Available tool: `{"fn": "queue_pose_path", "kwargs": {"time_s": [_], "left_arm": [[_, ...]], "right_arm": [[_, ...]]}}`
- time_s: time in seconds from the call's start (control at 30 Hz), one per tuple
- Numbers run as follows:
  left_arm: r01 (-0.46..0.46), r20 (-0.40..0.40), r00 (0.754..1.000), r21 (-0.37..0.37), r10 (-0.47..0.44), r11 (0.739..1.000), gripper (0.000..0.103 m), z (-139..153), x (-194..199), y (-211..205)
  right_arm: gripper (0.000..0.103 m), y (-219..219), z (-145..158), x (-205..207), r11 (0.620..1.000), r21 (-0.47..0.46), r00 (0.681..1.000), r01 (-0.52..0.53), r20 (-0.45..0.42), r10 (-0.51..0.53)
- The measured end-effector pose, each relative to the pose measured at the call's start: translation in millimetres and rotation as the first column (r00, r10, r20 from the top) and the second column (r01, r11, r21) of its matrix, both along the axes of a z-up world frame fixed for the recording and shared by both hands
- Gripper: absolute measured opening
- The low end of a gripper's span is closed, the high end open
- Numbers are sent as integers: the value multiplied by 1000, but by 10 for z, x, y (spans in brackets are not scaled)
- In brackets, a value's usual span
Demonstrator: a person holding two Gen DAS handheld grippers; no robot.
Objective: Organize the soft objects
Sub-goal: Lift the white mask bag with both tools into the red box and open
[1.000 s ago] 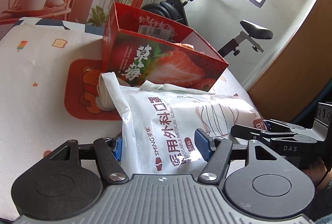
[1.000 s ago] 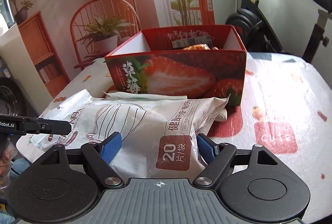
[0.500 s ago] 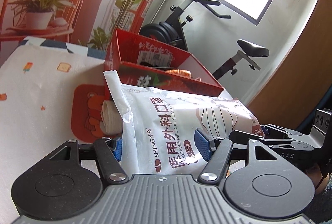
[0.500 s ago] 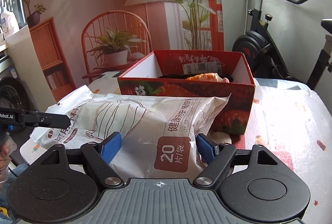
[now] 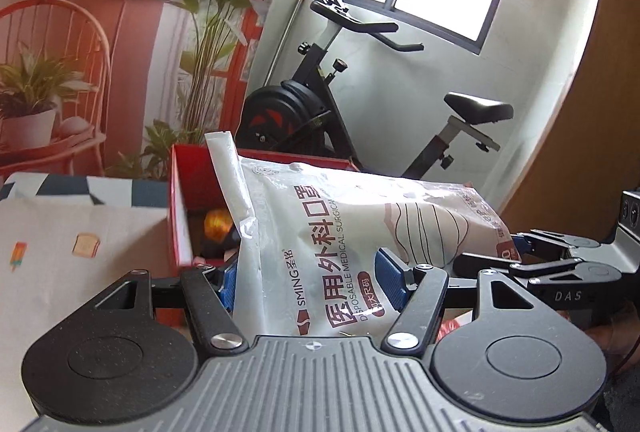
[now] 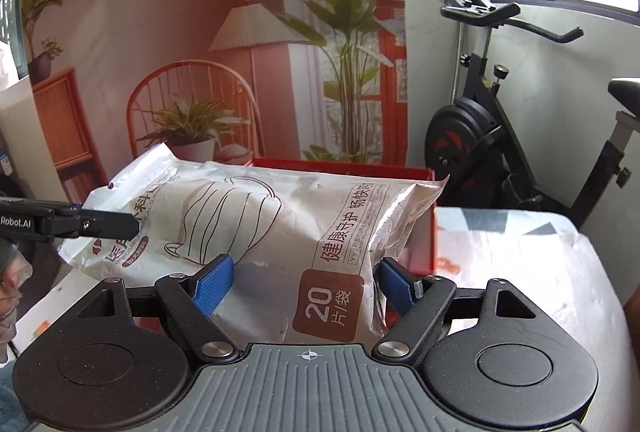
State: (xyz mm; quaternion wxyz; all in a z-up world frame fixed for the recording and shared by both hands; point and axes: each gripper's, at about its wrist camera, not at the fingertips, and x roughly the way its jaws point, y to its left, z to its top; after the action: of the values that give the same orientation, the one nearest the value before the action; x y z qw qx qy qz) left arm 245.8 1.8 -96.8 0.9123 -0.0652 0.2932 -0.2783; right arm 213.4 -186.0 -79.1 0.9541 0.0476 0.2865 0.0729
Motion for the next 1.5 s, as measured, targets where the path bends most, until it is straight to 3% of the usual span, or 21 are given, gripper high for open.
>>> {"fn": "queue_pose_path", "kwargs": {"time_s": [0.33, 0.5, 0.67, 0.8, 0.9, 1.2, 1.37, 1.43, 1.5], "left_arm": [[-37, 12, 999, 91, 36, 995, 68, 60, 954, -358], [-65, -51, 996, 142, 73, 988, 68, -132, 1351, -368], [-37, -87, 995, 215, 57, 976, 68, -259, 1567, -409], [-28, -105, 993, 238, 54, 971, 68, -337, 1641, -367], [-12, -122, 992, 231, 41, 973, 67, -336, 1654, -330], [4, -107, 994, 221, 20, 975, 63, -244, 1605, -378], [6, -115, 993, 223, 21, 975, 63, -271, 1531, -441], [1, -120, 992, 219, 26, 976, 63, -270, 1498, -457], [-2, -122, 992, 218, 29, 976, 63, -245, 1455, -460]], "right_arm": [[76, -390, 28, 1205, 998, -56, 1000, -26, -8, 26], [75, -407, -283, 1787, 998, -50, 997, -33, -73, 29], [73, -325, -617, 2126, 996, -78, 987, -51, -157, 38], [69, -268, -824, 2255, 994, -92, 973, -65, -227, 42], [59, -212, -890, 2290, 990, -129, 963, -58, -267, 22], [54, -118, -739, 2168, 979, -192, 970, -63, -241, 15], [30, -96, -758, 2102, 963, -251, 960, -102, -277, 30], [20, -145, -816, 2124, 975, -205, 949, -82, -314, 14], [17, -189, -859, 2137, 984, -173, 943, -51, -334, -10]]}}
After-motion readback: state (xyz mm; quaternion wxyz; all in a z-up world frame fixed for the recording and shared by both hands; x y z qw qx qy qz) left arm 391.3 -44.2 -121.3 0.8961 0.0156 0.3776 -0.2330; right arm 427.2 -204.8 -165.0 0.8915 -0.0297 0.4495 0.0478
